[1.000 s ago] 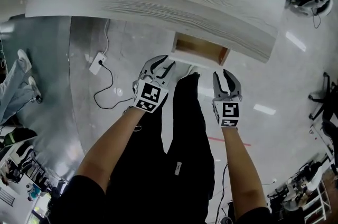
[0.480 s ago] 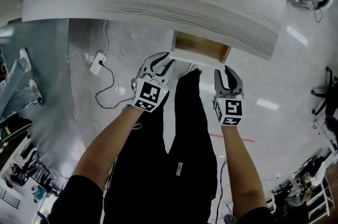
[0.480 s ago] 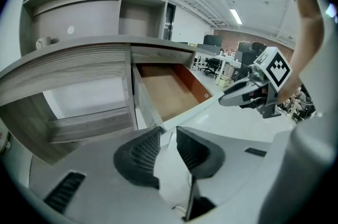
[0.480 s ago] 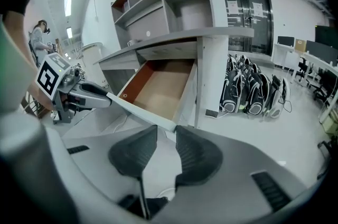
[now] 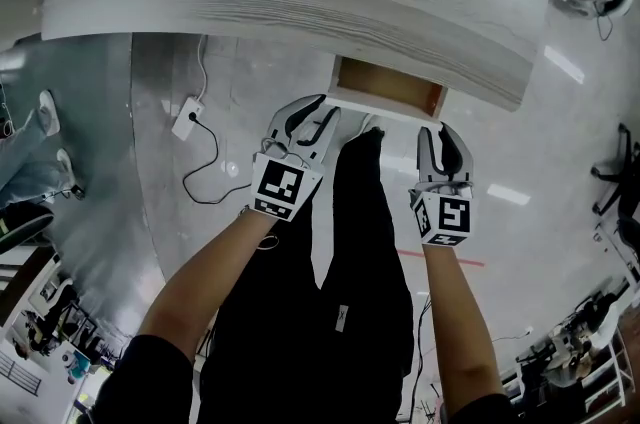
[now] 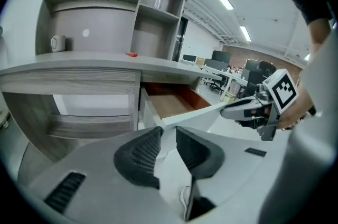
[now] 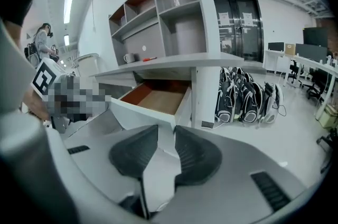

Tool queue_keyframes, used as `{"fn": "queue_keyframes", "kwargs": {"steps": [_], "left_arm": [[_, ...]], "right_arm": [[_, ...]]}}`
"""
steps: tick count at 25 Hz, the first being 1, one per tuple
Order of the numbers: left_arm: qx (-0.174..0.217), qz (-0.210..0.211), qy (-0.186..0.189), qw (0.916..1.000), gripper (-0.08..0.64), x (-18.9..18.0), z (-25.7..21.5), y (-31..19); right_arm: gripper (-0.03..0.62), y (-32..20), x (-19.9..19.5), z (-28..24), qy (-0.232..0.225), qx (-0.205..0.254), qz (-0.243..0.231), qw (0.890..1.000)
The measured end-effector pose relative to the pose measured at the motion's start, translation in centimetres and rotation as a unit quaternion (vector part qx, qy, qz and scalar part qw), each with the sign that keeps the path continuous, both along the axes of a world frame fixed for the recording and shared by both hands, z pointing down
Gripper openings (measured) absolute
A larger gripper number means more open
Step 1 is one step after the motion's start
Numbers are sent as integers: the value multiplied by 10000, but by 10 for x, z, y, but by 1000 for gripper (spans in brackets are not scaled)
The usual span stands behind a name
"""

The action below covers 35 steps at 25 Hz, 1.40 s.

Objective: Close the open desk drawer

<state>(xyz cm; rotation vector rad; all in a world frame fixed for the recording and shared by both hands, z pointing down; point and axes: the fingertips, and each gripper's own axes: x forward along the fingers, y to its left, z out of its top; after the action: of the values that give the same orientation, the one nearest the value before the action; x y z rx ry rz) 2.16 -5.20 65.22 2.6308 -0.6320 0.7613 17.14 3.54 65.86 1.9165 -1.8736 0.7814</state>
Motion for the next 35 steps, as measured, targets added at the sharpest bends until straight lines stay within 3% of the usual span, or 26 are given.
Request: {"fn": "queue_keyframes", "kwargs": {"steps": [15,21,35], "left_arm": [[102,-397,59,9991,103,7,-7,-24],[222,-341,80,9991,103,20,-9,-42],[371,-633,112,9972,103,43,-9,-79]], "right_arm": [[117,-20,5,-6,118,166,146,9997],[117,-40,19,-7,108,254,284,9992],[117,-79,42,-8,253,471,60,9986]]}}
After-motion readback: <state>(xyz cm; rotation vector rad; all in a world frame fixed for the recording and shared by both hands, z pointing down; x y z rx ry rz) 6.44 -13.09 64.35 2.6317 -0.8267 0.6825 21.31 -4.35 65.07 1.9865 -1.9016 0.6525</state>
